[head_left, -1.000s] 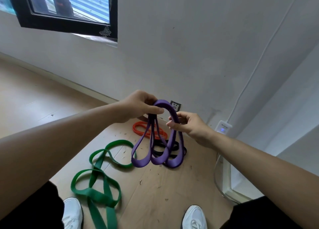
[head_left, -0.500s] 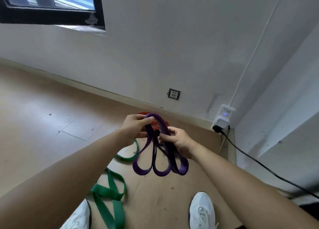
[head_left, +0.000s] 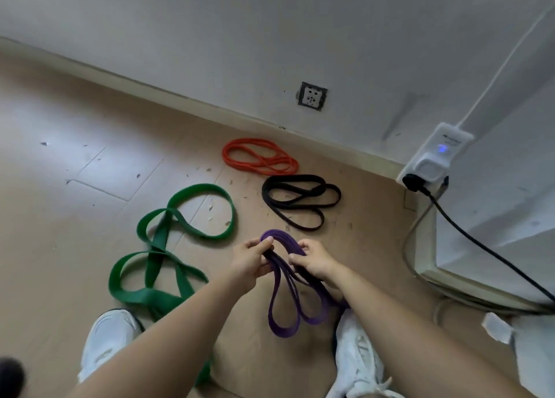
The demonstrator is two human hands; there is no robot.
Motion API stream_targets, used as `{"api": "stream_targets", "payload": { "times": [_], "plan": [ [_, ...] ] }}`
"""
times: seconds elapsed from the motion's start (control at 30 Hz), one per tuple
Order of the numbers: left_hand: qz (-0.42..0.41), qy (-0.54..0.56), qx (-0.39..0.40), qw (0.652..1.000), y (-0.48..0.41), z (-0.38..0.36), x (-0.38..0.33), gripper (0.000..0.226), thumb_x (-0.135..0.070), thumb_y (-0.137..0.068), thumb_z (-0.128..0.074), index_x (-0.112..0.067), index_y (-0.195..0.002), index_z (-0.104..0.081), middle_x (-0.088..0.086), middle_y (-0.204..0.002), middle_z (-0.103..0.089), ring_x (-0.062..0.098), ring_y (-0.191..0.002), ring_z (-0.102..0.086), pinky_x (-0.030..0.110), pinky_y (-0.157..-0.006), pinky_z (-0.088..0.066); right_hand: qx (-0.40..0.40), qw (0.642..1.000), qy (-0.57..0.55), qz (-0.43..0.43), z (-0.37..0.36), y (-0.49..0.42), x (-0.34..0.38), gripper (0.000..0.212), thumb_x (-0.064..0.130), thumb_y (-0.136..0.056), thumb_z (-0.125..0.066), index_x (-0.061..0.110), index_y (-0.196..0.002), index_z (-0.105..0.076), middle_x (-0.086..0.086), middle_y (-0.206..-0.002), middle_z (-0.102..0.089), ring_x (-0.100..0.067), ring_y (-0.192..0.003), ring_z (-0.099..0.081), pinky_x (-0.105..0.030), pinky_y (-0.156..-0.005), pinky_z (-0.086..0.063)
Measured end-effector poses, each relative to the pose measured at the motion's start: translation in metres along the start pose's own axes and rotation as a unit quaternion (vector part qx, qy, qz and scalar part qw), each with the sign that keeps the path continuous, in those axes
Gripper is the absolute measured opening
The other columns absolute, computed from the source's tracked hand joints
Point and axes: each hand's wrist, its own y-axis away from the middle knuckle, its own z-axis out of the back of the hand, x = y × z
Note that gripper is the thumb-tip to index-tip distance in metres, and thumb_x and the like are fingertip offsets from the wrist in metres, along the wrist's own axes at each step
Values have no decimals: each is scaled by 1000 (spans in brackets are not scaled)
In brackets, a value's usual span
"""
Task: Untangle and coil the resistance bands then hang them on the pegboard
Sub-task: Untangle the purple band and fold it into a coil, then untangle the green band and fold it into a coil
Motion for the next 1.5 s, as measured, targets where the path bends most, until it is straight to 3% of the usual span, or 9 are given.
{"api": "stream_targets", "payload": {
  "times": [0.17, 0.33, 0.5, 0.67, 0.93, 1.13, 1.27, 1.37, 1.5],
  "plan": [
    [15, -30, -24, 999, -54, 7, 17, 35, -21, -92, -73, -2, -118, -59, 14, -104, -66, 25, -73, -68, 39, -61, -63, -71, 991, 113, 7, -12, -45, -18, 22, 20, -92, -71, 17, -113, -68, -2, -106, -72, -21, -103, -67, -32, -90, -52],
    [-32, -126, -60, 990, -90, 5, 16, 18, -17, -92, -74, -9, -103, -63, 11, -88, -65, 21, -63, -62, 26, -43, -53, -127, 962, 240, 22, -11, -76, -28, 28, 32, -90, -69, 23, -116, -72, -7, -114, -60, -30, -111, -59, -39, -96, -49],
    [-83, -276, -85, 954, -107, 28, 17, 41, -27, -79, -83, -12, -117, -73, 2, -98, -75, 17, -77, -67, 42, -85, -62, -114, 955, 273, 26, -7, -80, -35, 54, 33, -85, -73, 19, -136, -60, -10, -124, -61, -33, -120, -57, -42, -104, -47],
    [-129, -355, -63, 924, -84, 52, 7, 31, -15, -85, -73, -14, -117, -72, 1, -110, -74, 13, -87, -70, 33, -87, -58, -152, 943, 296, 26, -10, -70, -32, 66, 35, -88, -71, 19, -147, -47, -5, -142, -54, -29, -133, -47, -45, -112, -40],
    [-256, -510, -111, 813, -67, 111, -21, 32, -21, -93, -66, -24, -125, -66, -3, -124, -63, 16, -114, -58, 34, -97, -50, -173, 928, 314, 97, -34, -58, 5, 55, 29, -90, -68, 22, -142, -52, -1, -144, -52, -25, -136, -40, -46, -114, -35],
    [-192, -661, -79, 721, -83, 143, -22, 66, -38, -94, -61, -25, -154, -37, -1, -157, -42, 29, -150, -21, 46, -120, -25, -127, 928, 320, 146, -57, -58, 33, 50, 31, -90, -68, 23, -138, -55, 1, -139, -53, -22, -134, -43, -45, -114, -33],
    [-186, -725, -82, 658, -88, 145, -18, 41, -44, -97, -54, -30, -136, -56, -4, -136, -60, 27, -130, -41, 42, -103, -30, -88, 924, 339, 155, -62, -55, 44, 51, 34, -91, -68, 25, -140, -53, 3, -140, -53, -20, -135, -44, -46, -118, -31],
    [-206, -715, -94, 661, -84, 142, -20, 22, -38, -99, -51, -32, -111, -68, -10, -114, -70, 21, -107, -51, 40, -88, -31, -43, 922, 354, 153, -60, -52, 50, 53, 36, -91, -69, 25, -140, -53, 3, -140, -54, -20, -134, -45, -46, -116, -33],
    [-230, -645, -65, 726, -66, 132, -45, 17, -41, -95, -60, -30, -106, -67, -11, -102, -69, 16, -95, -58, 40, -91, -38, -18, 911, 379, 160, -49, -44, 65, 57, 40, -88, -71, 27, -140, -53, 5, -138, -54, -19, -131, -48, -42, -112, -38]
  ]
}}
